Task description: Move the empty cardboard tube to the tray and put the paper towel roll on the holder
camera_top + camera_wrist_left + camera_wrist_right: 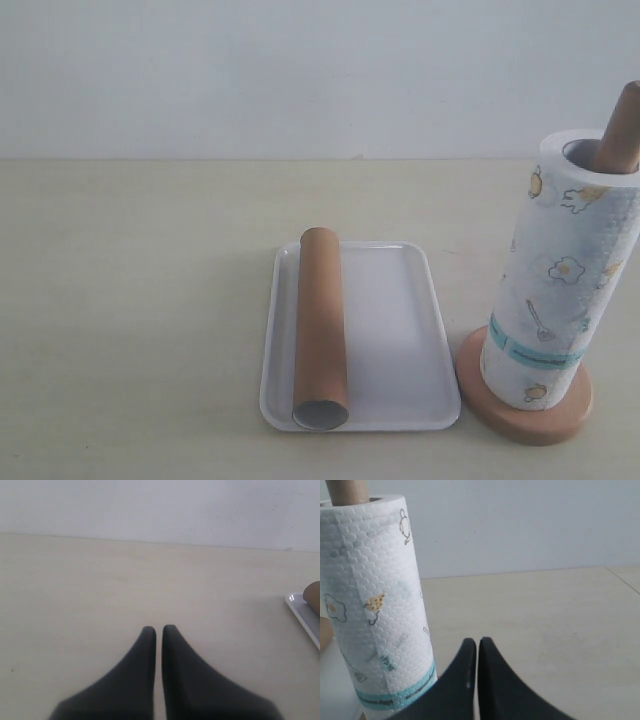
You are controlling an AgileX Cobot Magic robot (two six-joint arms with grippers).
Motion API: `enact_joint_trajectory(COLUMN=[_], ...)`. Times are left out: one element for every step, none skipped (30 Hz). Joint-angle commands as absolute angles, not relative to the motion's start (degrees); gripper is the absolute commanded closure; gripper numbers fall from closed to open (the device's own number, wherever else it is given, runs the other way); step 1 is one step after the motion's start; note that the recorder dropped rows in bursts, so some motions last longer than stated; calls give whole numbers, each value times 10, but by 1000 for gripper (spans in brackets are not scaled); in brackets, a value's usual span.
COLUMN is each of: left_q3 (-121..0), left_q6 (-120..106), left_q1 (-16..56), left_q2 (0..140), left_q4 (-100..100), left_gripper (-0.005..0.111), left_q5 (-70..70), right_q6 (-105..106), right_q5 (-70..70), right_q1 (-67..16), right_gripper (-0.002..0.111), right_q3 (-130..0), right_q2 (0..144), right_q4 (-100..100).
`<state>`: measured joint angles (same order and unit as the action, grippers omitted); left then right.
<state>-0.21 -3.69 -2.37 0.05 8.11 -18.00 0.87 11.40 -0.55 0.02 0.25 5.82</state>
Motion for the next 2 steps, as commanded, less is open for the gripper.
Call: enact_joint_trajectory(left_q3=[0, 0], left_q6=[-31, -31], left_q1=[-21, -21], left_q2=[0, 0], left_q4=[85, 85], left_gripper=[103, 103], left_q5=[-180, -180], right_q6=[10, 10], right_q5=[110, 110], right_q1=[-7, -7], right_gripper=[107, 107], right_q3=[0, 0], right_q2=[0, 0], right_q4=[56, 56])
